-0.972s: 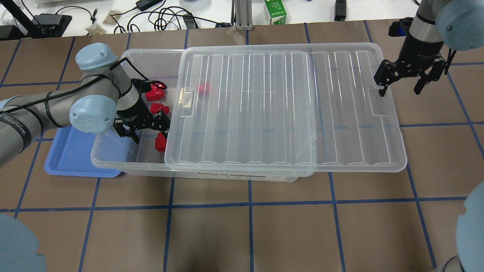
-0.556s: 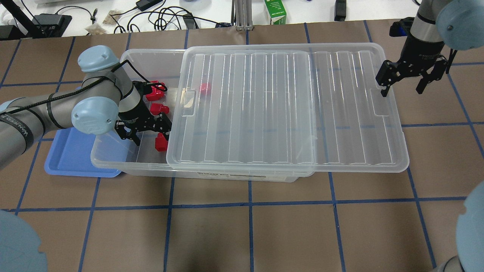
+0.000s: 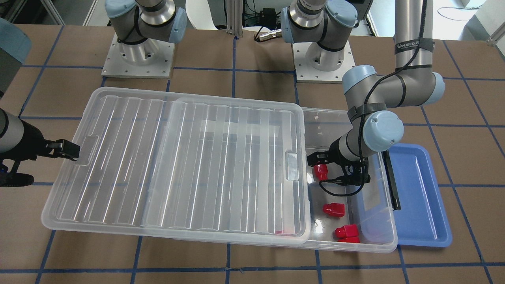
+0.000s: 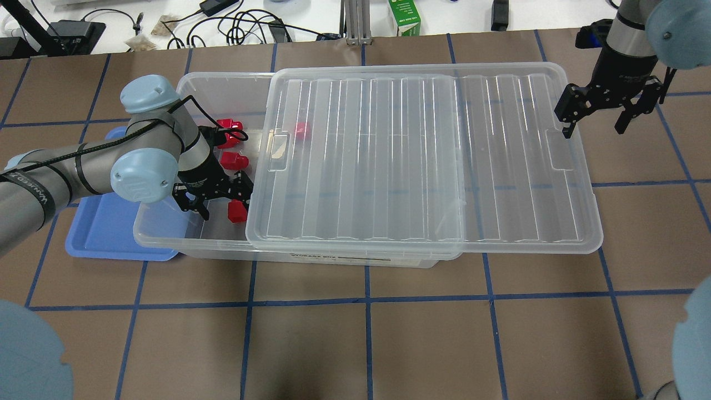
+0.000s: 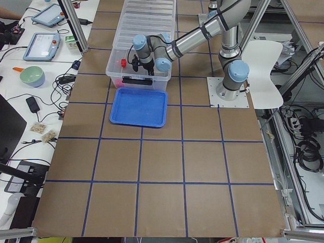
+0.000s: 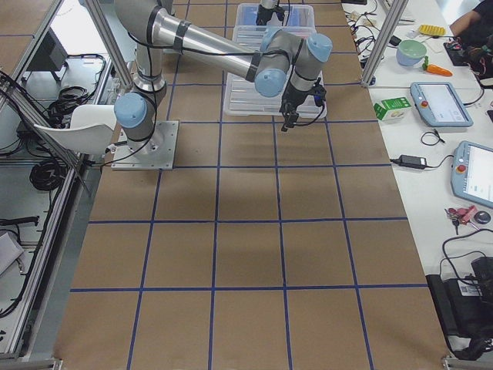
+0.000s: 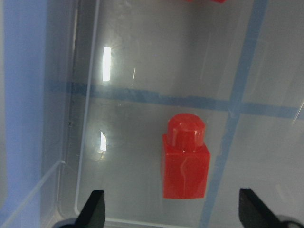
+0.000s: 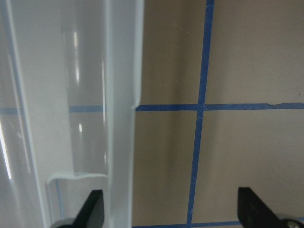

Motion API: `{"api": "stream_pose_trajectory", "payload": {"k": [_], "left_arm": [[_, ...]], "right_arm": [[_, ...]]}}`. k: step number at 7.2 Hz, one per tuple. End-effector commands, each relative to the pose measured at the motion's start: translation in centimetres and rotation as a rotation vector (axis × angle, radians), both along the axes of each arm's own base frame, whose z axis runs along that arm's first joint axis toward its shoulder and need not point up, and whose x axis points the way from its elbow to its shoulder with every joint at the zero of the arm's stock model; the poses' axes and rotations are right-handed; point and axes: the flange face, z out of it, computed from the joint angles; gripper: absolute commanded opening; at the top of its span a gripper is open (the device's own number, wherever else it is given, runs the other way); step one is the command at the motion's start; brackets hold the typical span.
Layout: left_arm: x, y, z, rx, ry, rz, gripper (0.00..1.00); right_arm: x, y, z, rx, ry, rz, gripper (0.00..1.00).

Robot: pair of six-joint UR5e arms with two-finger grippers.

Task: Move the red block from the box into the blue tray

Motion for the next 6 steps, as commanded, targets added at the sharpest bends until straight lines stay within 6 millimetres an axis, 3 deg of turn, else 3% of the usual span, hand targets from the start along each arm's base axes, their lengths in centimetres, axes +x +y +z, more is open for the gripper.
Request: {"api": "stream_pose_trajectory", "payload": {"k": [1, 2, 3, 4, 5, 6], "left_arm": [[-0.2, -0.1, -0.7, 0.006, 0.007, -0.002, 0.87], [-0.2, -0.2, -0.9, 0.009, 0.008, 0.001, 0.73], [-0.3, -0.2, -1.3, 0.014, 0.016, 0.005, 0.61], [-0.3, -0.2, -1.6, 0.02, 0.02, 0.01, 0.54], [-0.2, -0.3, -1.6, 0.018, 0.02, 0.012, 0.34], [-0.1, -0.4, -1.2, 0.01, 0.017, 0.013, 0.15]], "right_arm": [[0.6, 1.3, 4.6, -0.071, 0.017, -0.017, 1.0], [1.0, 2.6, 7.3, -0.119, 0.03, -0.023, 1.0], [1.2, 3.0, 8.2, -0.135, 0.039, -0.036, 1.0], [1.4, 4.1, 10.7, -0.18, 0.062, -0.037, 1.0], [1.5, 4.8, 11.6, -0.195, 0.067, -0.069, 1.0], [1.5, 4.6, 11.0, -0.186, 0.064, -0.109, 1.0]]}}
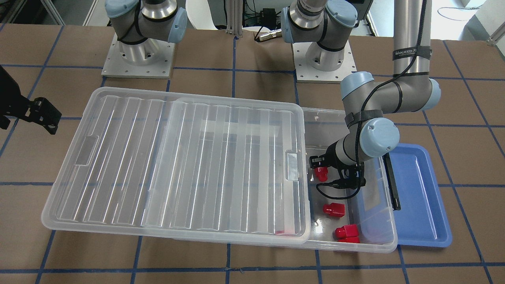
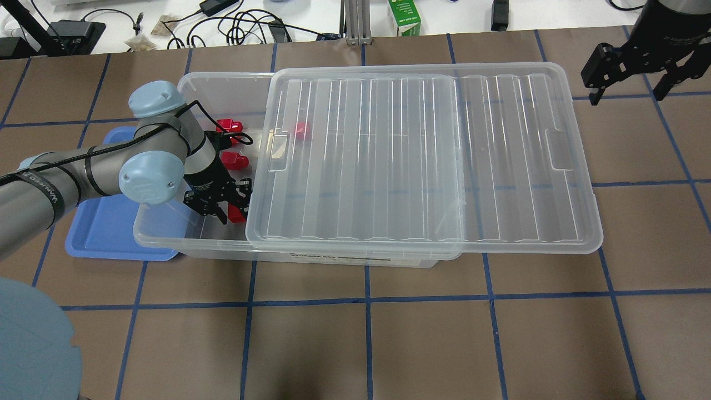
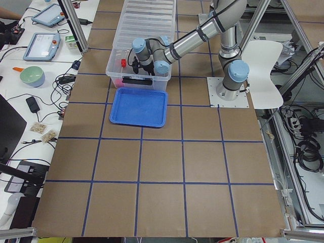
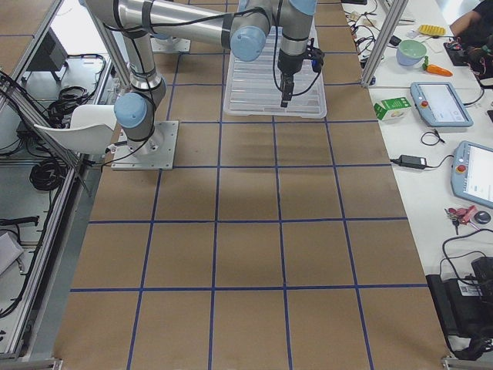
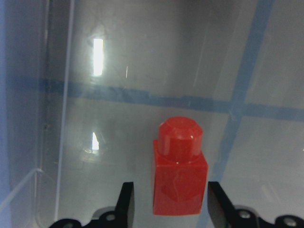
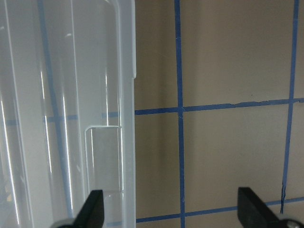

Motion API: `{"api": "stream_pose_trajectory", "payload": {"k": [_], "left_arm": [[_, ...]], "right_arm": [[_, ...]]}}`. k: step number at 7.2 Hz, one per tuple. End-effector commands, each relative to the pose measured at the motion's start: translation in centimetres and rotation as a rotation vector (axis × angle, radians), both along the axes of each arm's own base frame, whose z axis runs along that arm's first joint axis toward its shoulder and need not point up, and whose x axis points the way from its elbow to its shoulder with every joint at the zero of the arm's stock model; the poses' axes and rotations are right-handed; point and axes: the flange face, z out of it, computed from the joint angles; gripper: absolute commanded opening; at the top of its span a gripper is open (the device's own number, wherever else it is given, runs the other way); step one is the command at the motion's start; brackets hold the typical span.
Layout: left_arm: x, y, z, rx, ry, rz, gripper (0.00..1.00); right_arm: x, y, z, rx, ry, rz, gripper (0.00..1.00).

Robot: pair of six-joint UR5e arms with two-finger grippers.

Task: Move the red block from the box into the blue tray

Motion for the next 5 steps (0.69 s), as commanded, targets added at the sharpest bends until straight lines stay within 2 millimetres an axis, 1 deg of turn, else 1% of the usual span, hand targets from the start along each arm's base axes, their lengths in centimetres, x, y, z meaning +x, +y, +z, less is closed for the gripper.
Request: {"api": "stream_pose_trajectory", "payload": {"k": [1, 2, 3, 4, 5], "left_arm": [[0.2, -0.2, 1.0, -0.021, -0.004, 0.003, 0.07], [0.3, -0.3, 1.9, -0.036, -0.009, 0.004, 0.0], [0.2, -0.5, 2.9, -0.053, -0.01, 0.002, 0.0], [0.5, -1.0, 5.5, -0.084, -0.018, 0.004, 0.0], [1.0, -1.5, 9.0, -0.081, -0.02, 0.013, 0.0]], "right_arm": [[0.3, 0.4, 0.1, -0.005, -0.009, -0.041, 1.0], [0.3, 0.3, -0.7, 0.018, -0.014, -0.04, 1.0], [0.3, 0.5, -2.0, 0.041, -0.023, -0.035, 1.0], [0.4, 0.6, -2.6, 0.048, -0.024, -0.034, 1.0], [-0.1, 0.5, -3.0, 0.049, -0.023, -0.044, 1.0]]}}
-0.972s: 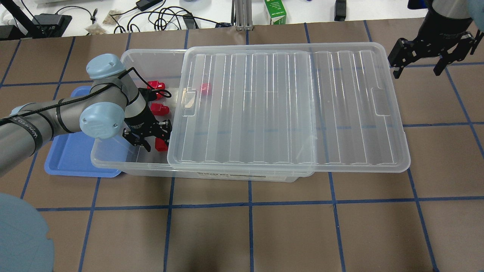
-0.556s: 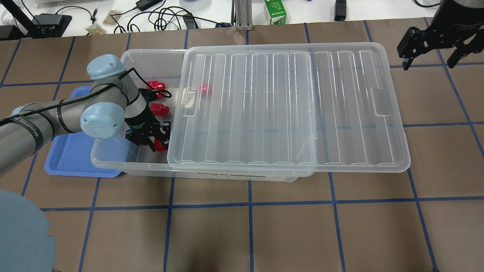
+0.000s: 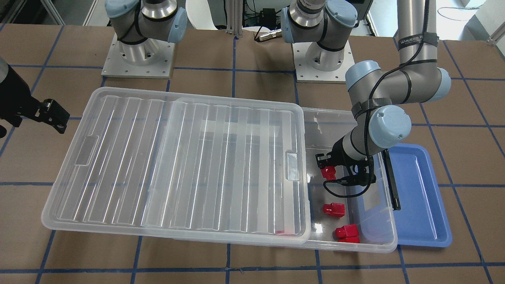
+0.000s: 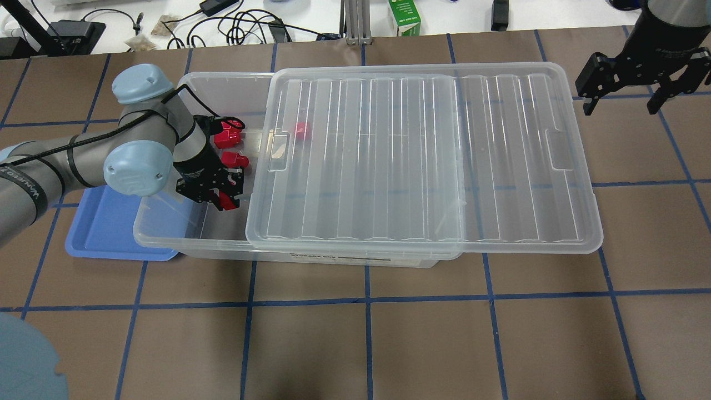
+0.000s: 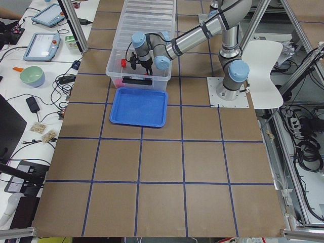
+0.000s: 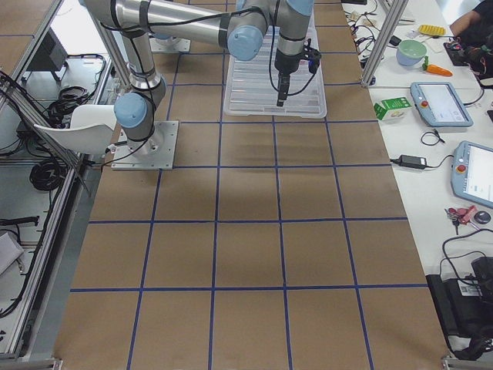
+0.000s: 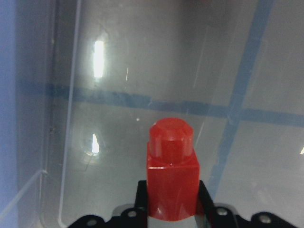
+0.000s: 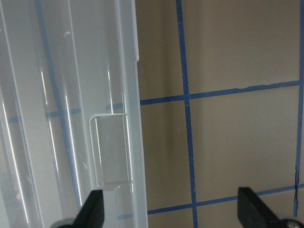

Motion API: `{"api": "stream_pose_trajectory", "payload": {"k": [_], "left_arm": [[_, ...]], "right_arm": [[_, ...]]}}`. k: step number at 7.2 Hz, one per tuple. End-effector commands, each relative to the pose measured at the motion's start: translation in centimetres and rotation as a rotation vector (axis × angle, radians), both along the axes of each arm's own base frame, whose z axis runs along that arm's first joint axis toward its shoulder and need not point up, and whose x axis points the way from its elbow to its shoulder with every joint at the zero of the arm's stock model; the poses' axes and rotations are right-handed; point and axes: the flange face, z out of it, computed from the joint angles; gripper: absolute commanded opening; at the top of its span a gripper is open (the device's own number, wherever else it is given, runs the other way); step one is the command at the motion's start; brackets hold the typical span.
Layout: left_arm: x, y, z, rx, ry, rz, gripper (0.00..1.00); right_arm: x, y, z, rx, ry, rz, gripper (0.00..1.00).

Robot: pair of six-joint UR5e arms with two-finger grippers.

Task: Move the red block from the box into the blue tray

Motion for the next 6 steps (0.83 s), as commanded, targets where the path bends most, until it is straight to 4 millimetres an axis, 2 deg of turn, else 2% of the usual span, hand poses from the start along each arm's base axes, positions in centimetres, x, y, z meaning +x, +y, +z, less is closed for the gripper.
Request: {"api": "stream_pose_trajectory", "payload": {"k": [1, 3, 4, 5, 6], "left_arm": [[0.8, -1.2, 7.9, -0.019, -0.007, 0.01, 0.0], [1.1, -2.4, 15.5, -0.072, -0.02, 0.0, 0.0], [1.2, -2.2, 17.4, -0.073, -0.024, -0.008, 0.0], [4.1, -2.4, 17.4, -0.072, -0.066, -0.027, 0.0], [9.2, -3.0, 16.2, -0.063, -0.043, -0.076, 0.0]], "right_arm": [[-0.6, 0.0, -1.3, 0.018, 0.002, -0.007, 1.0], [-2.2, 0.6, -3.3, 0.045, 0.002, -0.034, 1.0], [-4.0, 0.5, -5.1, 0.066, -0.01, -0.039, 1.0], [-5.9, -0.6, -7.2, 0.072, -0.017, -0.019, 1.0], [-6.3, -1.4, -7.9, 0.051, -0.006, -0.015, 1.0]]}}
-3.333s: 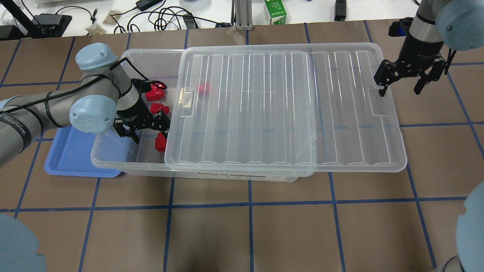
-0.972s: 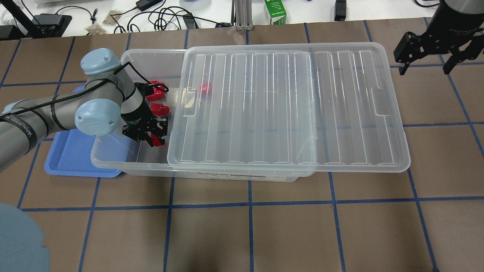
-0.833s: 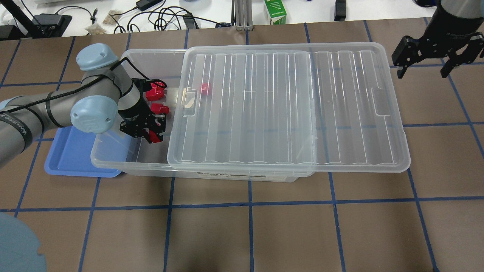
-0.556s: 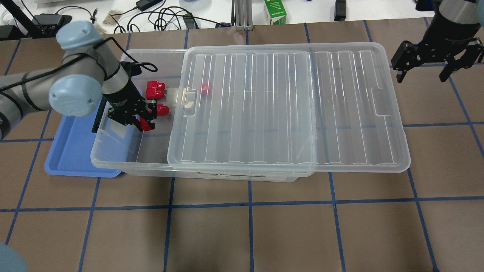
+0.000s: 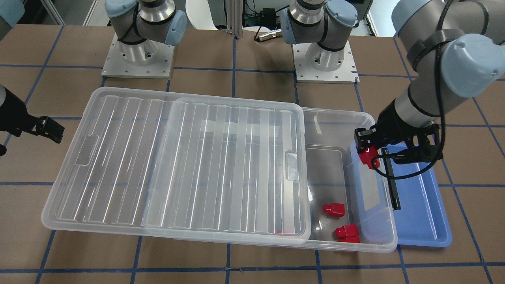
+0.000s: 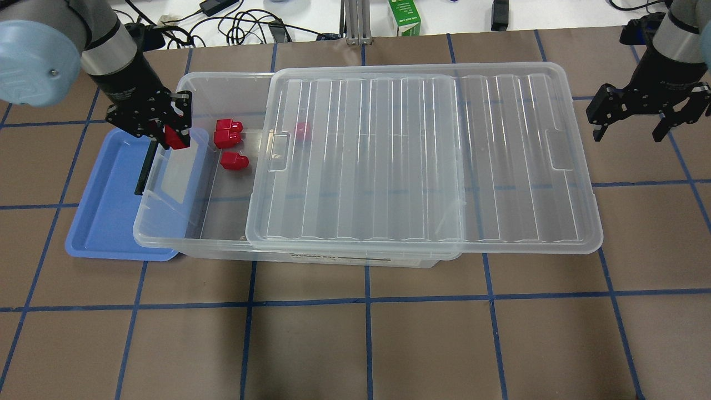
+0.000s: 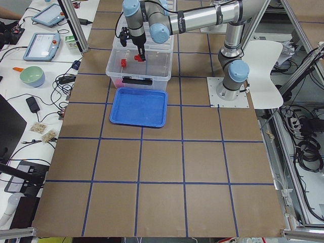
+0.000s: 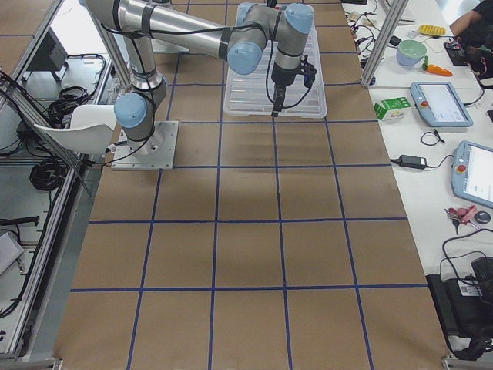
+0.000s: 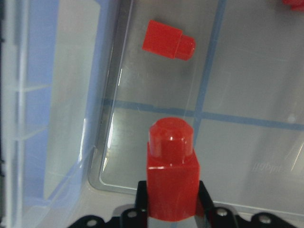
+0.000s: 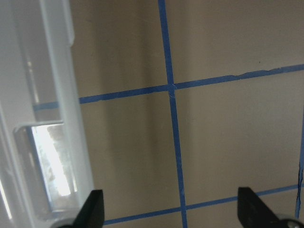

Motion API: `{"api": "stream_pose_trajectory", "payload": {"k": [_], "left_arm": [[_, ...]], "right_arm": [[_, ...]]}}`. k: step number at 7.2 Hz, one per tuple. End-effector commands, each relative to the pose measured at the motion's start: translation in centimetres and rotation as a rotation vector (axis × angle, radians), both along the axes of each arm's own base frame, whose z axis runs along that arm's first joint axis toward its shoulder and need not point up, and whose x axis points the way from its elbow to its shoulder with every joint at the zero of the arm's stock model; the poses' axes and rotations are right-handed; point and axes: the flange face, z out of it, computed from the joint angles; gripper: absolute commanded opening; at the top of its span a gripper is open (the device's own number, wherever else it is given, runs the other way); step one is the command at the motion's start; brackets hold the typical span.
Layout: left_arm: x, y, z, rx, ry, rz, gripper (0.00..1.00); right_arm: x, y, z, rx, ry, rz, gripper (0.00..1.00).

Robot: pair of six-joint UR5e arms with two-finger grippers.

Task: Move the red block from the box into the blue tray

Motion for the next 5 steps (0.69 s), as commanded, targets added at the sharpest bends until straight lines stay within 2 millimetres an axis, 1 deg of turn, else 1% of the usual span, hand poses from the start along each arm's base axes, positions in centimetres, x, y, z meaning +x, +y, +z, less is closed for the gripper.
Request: {"api": "stream_pose_trajectory", "payload": {"k": [1, 2, 3, 4, 5], "left_arm": [[9.6, -0.7, -1.2, -0.002, 0.014, -0.08, 0.0], [13.1, -1.5, -2.8, -0.02, 0.021, -0.153, 0.0], [15.9, -2.1, -5.1, -0.012, 0.034, -0.18, 0.0], [18.2, -2.9, -7.6, -0.017, 0.039, -0.217, 0.0], [19.6, -3.2, -10.3, 0.008, 0.061, -0.219, 0.0]], "right_arm": [[-1.1, -0.9, -2.0, -0.006, -0.005, 0.01, 1.0], [-0.9, -0.6, -2.7, 0.005, -0.018, 0.006, 1.0], [-0.4, -0.3, -3.1, 0.014, -0.023, 0.009, 1.0], [-0.1, -0.4, -3.2, 0.01, -0.04, 0.008, 1.0], [0.5, -0.4, -3.2, 0.008, -0.044, 0.011, 1.0]]}}
